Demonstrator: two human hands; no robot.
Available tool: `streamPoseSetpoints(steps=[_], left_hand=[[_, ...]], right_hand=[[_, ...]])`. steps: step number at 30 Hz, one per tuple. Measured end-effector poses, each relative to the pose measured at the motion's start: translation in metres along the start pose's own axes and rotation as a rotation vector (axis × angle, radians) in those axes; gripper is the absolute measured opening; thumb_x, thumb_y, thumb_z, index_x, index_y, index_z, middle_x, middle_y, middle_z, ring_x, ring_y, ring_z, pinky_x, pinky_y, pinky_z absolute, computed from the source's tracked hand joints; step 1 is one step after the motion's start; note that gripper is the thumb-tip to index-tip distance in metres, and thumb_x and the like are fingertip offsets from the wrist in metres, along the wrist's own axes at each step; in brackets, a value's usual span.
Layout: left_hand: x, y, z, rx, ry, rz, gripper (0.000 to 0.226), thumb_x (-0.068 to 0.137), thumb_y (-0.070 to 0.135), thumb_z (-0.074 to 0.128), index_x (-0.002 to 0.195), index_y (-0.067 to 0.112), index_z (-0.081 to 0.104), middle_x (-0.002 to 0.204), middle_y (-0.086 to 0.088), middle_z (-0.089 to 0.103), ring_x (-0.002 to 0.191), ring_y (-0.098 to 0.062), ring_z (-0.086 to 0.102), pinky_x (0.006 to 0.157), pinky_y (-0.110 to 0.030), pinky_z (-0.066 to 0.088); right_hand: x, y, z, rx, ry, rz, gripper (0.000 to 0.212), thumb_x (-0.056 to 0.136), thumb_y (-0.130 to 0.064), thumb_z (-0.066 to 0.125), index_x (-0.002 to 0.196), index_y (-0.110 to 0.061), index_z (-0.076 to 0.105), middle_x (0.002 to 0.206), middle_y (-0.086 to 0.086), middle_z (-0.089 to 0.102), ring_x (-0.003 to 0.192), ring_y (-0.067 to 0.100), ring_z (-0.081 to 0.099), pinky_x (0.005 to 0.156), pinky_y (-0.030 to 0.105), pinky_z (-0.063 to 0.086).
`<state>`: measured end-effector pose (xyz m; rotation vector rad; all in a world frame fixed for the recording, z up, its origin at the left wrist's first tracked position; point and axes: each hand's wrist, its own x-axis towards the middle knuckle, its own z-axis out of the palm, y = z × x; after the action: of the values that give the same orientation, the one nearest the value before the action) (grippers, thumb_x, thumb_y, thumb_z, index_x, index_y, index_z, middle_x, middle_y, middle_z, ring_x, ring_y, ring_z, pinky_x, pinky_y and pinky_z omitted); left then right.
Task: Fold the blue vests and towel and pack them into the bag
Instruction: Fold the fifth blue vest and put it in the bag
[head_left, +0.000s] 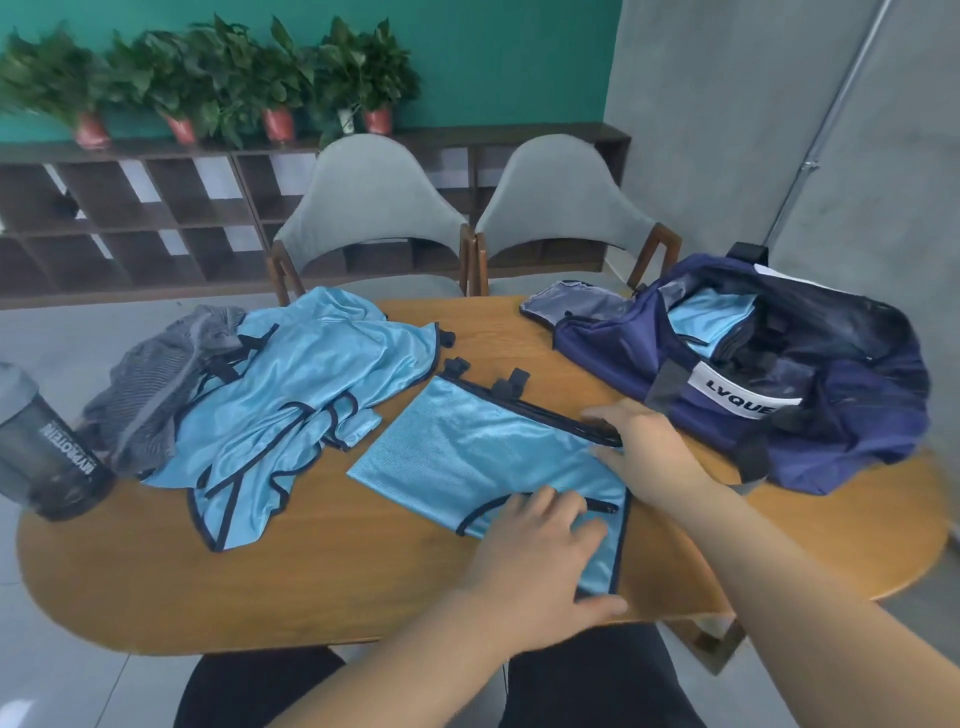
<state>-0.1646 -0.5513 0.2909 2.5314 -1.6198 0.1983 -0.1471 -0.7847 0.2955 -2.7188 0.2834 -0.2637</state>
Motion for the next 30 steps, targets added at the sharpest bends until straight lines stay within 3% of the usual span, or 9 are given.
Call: streamPoseSetpoints(steps=[5, 8, 13, 18, 21, 23, 25, 27, 30], left_hand=[[-0.001, 0.017, 0.000, 0.065, 0.041, 0.069, 0.061, 0.094, 0.073, 0.047, 0.131, 0.026, 0.055, 0.116, -0.002, 0.051, 0.106, -0.026, 0.048, 0.084, -0.045, 0.049], [0.002, 0.018, -0.002, 0.078, 0.067, 0.151, 0.040, 0.099, 0.058, 0.054, 0.126, 0.029, 0.056, 0.110, -0.003, 0.052, 0.100, -0.026, 0.051, 0.077, -0.043, 0.048], [0.002, 0.012, -0.006, 0.068, 0.038, 0.248, 0.024, 0.101, 0.046, 0.055, 0.120, 0.031, 0.058, 0.105, -0.001, 0.048, 0.095, -0.024, 0.047, 0.072, -0.039, 0.048], [0.005, 0.014, -0.004, 0.109, -0.009, 0.245, 0.031, 0.085, 0.018, 0.072, 0.113, 0.028, 0.062, 0.094, -0.001, 0.044, 0.084, -0.024, 0.046, 0.063, -0.036, 0.046], [0.004, 0.017, 0.001, 0.108, 0.054, 0.263, 0.010, 0.086, 0.023, 0.069, 0.096, 0.023, 0.069, 0.088, 0.002, 0.049, 0.080, -0.019, 0.047, 0.061, -0.032, 0.047], [0.002, 0.015, 0.006, 0.049, 0.101, 0.240, 0.019, 0.096, 0.036, 0.059, 0.091, 0.023, 0.072, 0.087, 0.005, 0.053, 0.082, -0.016, 0.050, 0.063, -0.030, 0.049], [0.004, 0.015, 0.013, -0.008, 0.121, 0.198, 0.022, 0.099, 0.037, 0.059, 0.090, 0.023, 0.072, 0.088, 0.006, 0.054, 0.082, -0.014, 0.052, 0.062, -0.028, 0.049], [0.006, 0.016, 0.016, -0.050, 0.152, 0.138, 0.005, 0.093, 0.024, 0.073, 0.090, 0.021, 0.070, 0.087, 0.006, 0.053, 0.077, -0.014, 0.053, 0.057, -0.031, 0.052], [0.008, 0.022, 0.008, -0.314, 0.244, 0.013, 0.014, 0.102, 0.020, 0.061, 0.112, 0.019, 0.071, 0.096, 0.002, 0.061, 0.079, -0.019, 0.061, 0.066, -0.036, 0.054]], right_hand=[[0.007, 0.008, -0.016, -0.230, -0.130, 0.165, 0.048, 0.091, -0.042, 0.075, 0.127, -0.014, 0.063, 0.112, 0.010, 0.068, 0.105, 0.033, 0.064, 0.088, 0.043, 0.056], [0.009, 0.007, -0.015, -0.166, -0.163, 0.216, 0.040, 0.088, -0.040, 0.078, 0.119, -0.017, 0.069, 0.106, 0.006, 0.072, 0.103, 0.031, 0.066, 0.085, 0.039, 0.055], [0.010, 0.010, -0.020, 0.102, -0.072, 0.301, 0.030, 0.082, -0.026, 0.087, 0.109, -0.023, 0.074, 0.091, -0.004, 0.067, 0.087, 0.019, 0.067, 0.078, 0.033, 0.055], [0.007, 0.016, -0.018, 0.281, -0.039, 0.328, 0.028, 0.080, -0.018, 0.088, 0.102, -0.025, 0.072, 0.088, 0.001, 0.067, 0.081, 0.021, 0.070, 0.076, 0.045, 0.064], [0.006, 0.016, -0.017, 0.421, -0.021, 0.389, 0.025, 0.081, -0.012, 0.086, 0.100, -0.023, 0.073, 0.090, 0.006, 0.066, 0.082, 0.023, 0.070, 0.071, 0.041, 0.066], [0.005, 0.012, -0.020, 0.610, -0.005, 0.475, 0.025, 0.083, -0.005, 0.085, 0.102, -0.017, 0.074, 0.094, 0.009, 0.063, 0.087, 0.025, 0.071, 0.072, 0.038, 0.066], [0.004, 0.010, -0.024, 0.786, 0.012, 0.543, 0.026, 0.084, 0.001, 0.083, 0.105, -0.010, 0.074, 0.094, 0.012, 0.064, 0.092, 0.029, 0.074, 0.076, 0.039, 0.066], [0.004, 0.008, -0.030, 0.898, 0.027, 0.574, 0.025, 0.084, 0.004, 0.082, 0.106, -0.006, 0.073, 0.095, 0.016, 0.070, 0.093, 0.030, 0.076, 0.076, 0.038, 0.065], [0.009, 0.003, -0.039, 0.930, 0.061, 0.602, 0.022, 0.085, 0.002, 0.081, 0.104, -0.007, 0.074, 0.104, 0.020, 0.073, 0.093, 0.026, 0.076, 0.065, 0.028, 0.062]])
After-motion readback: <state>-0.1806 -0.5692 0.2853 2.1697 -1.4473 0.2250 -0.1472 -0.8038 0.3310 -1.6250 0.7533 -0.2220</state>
